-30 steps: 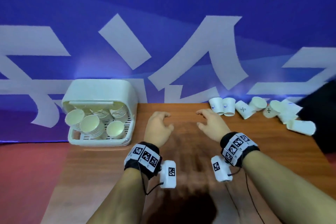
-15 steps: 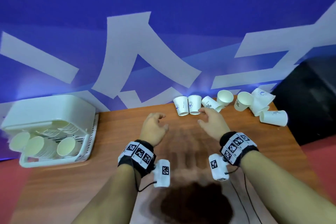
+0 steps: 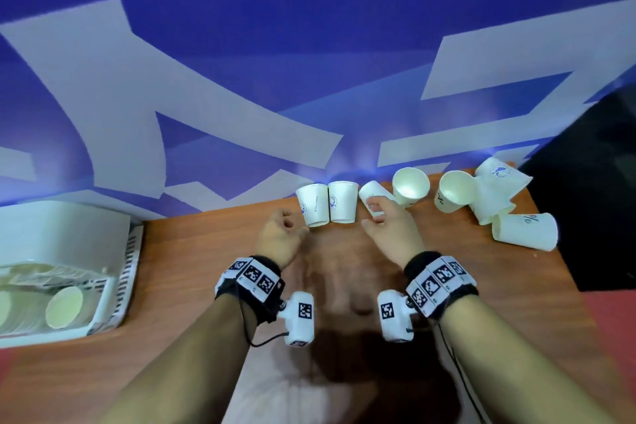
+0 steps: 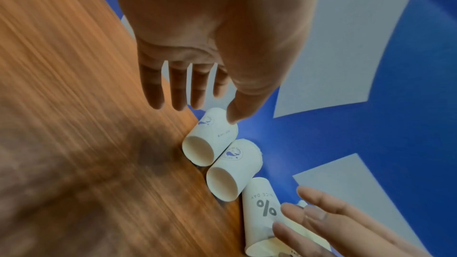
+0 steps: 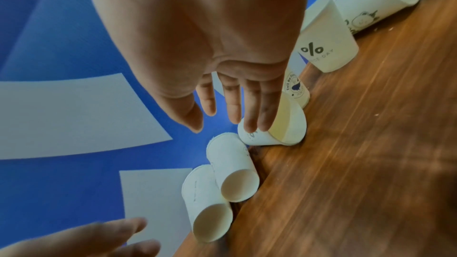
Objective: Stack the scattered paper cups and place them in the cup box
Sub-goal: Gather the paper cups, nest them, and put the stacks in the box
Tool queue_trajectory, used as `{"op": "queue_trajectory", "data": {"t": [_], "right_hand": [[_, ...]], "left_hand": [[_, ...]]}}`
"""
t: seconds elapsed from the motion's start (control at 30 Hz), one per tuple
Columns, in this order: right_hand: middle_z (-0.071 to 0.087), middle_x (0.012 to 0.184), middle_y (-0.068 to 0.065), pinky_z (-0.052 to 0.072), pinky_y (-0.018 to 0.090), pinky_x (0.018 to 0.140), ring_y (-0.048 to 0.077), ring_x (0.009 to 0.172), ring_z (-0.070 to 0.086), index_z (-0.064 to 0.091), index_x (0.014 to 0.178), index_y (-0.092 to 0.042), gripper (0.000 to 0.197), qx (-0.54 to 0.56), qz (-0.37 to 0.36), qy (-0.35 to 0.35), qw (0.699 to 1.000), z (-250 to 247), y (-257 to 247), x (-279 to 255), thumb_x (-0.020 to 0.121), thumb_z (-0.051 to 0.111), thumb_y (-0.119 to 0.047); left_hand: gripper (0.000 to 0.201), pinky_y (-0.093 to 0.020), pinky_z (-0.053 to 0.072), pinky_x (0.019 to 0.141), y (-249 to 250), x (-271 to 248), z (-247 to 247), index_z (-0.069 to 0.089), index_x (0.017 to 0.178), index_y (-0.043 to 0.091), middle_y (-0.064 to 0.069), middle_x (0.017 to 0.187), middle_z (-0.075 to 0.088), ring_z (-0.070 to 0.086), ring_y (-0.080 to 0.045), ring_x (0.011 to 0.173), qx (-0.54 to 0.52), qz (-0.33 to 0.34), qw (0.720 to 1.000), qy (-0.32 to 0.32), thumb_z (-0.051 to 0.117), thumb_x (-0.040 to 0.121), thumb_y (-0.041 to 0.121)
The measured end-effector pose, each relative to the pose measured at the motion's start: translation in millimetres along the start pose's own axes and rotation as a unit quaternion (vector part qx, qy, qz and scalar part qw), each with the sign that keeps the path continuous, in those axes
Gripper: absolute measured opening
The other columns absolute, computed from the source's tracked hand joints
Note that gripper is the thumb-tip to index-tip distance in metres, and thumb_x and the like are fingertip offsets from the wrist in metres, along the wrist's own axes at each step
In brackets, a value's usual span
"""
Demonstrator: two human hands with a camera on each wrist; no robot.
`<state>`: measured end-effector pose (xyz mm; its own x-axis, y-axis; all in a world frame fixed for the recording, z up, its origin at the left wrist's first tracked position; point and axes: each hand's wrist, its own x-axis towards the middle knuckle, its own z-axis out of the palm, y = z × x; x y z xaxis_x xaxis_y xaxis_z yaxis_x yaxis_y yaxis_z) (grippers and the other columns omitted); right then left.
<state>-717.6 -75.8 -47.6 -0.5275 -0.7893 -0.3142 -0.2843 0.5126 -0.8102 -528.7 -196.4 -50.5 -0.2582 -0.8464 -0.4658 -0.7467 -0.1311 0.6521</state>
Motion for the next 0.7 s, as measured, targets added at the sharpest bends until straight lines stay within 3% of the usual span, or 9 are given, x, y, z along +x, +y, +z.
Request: {"op": "queue_trajectory", "data": {"t": [0.2, 0.33, 0.43, 0.53, 0.7], "right_hand": [[0.062, 0.106, 0.001, 0.045, 0.024, 0.081, 0.018, 0.088, 0.063, 0.058, 0.128, -0.018, 0.041, 0.019, -0.010, -0.023, 1.000, 6.3, 10.5, 25.5, 0.088, 0.066, -0.013], [0.059, 0.104, -0.002, 0.042, 0.022, 0.081, 0.014, 0.083, 0.062, 0.055, 0.130, -0.020, 0.043, 0.036, -0.014, -0.038, 0.999, 12.2, 18.2, 37.7, 0.088, 0.067, -0.016], [0.059, 0.105, -0.003, 0.041, 0.021, 0.080, 0.011, 0.081, 0.061, 0.054, 0.131, -0.021, 0.044, 0.030, -0.017, -0.045, 0.998, 12.3, 21.3, 42.9, 0.088, 0.066, -0.018], [0.058, 0.105, -0.004, 0.047, 0.025, 0.084, 0.012, 0.080, 0.060, 0.053, 0.132, -0.021, 0.046, 0.027, -0.022, -0.051, 0.998, 10.8, 23.6, 44.8, 0.089, 0.066, -0.020], [0.058, 0.106, -0.004, 0.048, 0.029, 0.088, 0.011, 0.086, 0.057, 0.050, 0.136, -0.022, 0.049, -0.007, -0.034, -0.065, 0.997, 5.6, 23.7, 47.8, 0.089, 0.066, -0.022]], "left_hand": [[0.083, -0.043, 0.053, 0.092, 9.8, 41.8, 29.2, 0.029, 0.143, 0.011, -0.010, 0.116, 0.064, 0.065, -0.027, 0.096, -0.133, -0.098, 0.986, 0.026, 0.081, 0.079, 0.024], [0.092, -0.042, 0.056, 0.086, 15.8, 61.2, 39.7, 0.026, 0.143, 0.015, -0.005, 0.117, 0.059, 0.066, -0.025, 0.095, -0.169, -0.135, 0.976, 0.033, 0.084, 0.074, 0.031], [0.096, -0.048, 0.057, 0.087, 22.1, 73.6, 45.4, 0.033, 0.134, 0.015, -0.006, 0.118, 0.061, 0.067, -0.026, 0.098, -0.182, -0.133, 0.973, 0.042, 0.088, 0.060, 0.041], [0.107, -0.045, 0.059, 0.082, 25.3, 83.9, 52.4, 0.042, 0.126, 0.015, -0.003, 0.112, 0.065, 0.069, -0.022, 0.092, -0.190, -0.147, 0.969, 0.057, 0.085, 0.037, 0.057], [0.099, -0.040, 0.061, 0.077, 19.4, 92.4, 62.0, 0.055, 0.118, 0.017, -0.002, 0.104, 0.070, 0.071, -0.019, 0.086, -0.165, -0.141, 0.974, 0.062, 0.085, 0.032, 0.056]]}}
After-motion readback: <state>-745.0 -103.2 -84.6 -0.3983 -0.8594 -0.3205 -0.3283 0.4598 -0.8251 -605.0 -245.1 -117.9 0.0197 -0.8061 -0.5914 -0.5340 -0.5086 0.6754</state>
